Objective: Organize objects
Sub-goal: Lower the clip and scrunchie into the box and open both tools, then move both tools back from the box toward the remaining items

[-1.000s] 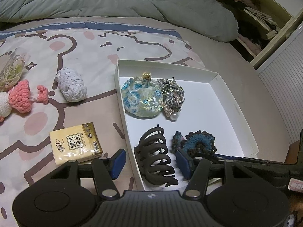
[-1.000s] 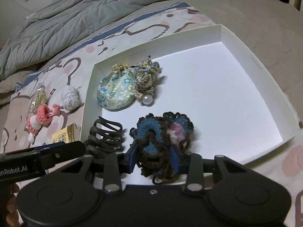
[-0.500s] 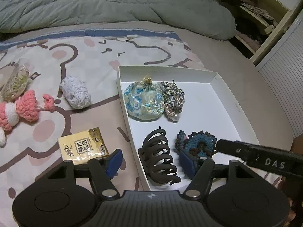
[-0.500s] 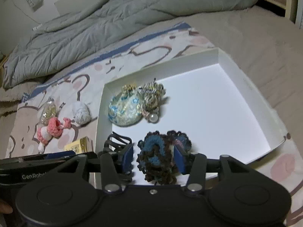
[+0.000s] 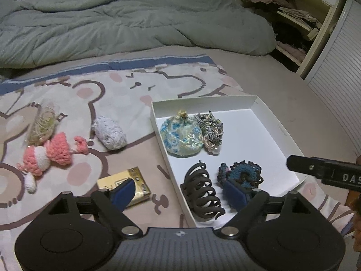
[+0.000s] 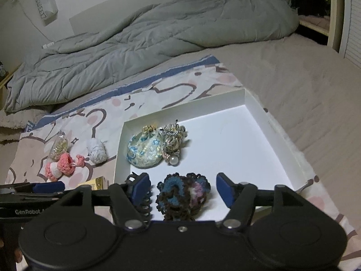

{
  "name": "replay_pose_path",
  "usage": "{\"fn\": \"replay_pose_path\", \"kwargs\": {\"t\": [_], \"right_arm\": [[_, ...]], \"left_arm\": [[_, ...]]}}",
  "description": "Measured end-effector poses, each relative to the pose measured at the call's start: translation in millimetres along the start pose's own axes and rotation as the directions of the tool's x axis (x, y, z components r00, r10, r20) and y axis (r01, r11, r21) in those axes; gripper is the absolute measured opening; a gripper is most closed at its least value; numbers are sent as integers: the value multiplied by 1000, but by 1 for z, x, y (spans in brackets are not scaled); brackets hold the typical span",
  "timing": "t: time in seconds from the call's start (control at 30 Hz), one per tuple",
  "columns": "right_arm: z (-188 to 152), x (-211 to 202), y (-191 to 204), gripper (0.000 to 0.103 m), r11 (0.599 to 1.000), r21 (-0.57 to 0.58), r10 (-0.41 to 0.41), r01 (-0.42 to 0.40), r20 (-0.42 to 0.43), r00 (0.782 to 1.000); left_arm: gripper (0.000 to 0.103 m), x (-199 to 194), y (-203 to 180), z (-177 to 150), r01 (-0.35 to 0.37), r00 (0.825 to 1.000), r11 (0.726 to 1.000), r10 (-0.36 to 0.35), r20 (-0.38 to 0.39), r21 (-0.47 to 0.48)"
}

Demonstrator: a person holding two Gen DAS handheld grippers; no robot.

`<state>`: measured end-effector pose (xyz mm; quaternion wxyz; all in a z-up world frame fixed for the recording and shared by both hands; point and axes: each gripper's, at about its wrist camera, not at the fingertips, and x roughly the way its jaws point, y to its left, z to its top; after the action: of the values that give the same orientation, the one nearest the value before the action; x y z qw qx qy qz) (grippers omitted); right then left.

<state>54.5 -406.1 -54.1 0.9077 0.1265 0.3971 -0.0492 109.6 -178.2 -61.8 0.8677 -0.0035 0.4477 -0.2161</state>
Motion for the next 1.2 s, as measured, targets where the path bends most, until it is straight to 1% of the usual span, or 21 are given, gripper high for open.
{"fn": "replay_pose_path", "kwargs": {"t": [0.13, 0.27, 0.37, 0.4, 0.57, 0.87, 1.0, 1.2], "right_arm": [[-1, -8, 3, 79, 1000, -23, -15, 15, 23, 1000], [-6, -14, 5, 83, 999, -45, -27, 28, 33, 999], [-10, -19, 5, 89, 998, -49, -46, 49, 48, 998], [-11, -21, 4, 92, 997, -48, -54, 56, 52, 997], [-17, -27, 2, 102, 996, -43, -77, 80, 73, 994], [-23, -33, -2, 103, 994, -25, -100, 103, 102, 990], [-23, -31, -4, 103, 993, -15, -118, 121, 99, 988], [-22, -28, 0, 103, 993, -12, -113, 115, 107, 988]], "left_arm": [[95, -9, 3, -2, -14, 1000, 1000, 14, 13, 14], [101, -16, 3, -4, -24, 999, 999, 23, 25, 33], [103, -21, 4, -5, -20, 999, 999, 19, 31, 38], [103, -22, 4, -5, -19, 999, 999, 18, 33, 39], [103, -27, 4, -7, -35, 999, 998, 33, 39, 51], [103, -33, 9, -11, -50, 997, 997, 46, 57, 58], [103, -36, 15, -11, -58, 996, 997, 55, 65, 47], [103, -40, 30, -9, -79, 994, 997, 77, 75, 13]]}}
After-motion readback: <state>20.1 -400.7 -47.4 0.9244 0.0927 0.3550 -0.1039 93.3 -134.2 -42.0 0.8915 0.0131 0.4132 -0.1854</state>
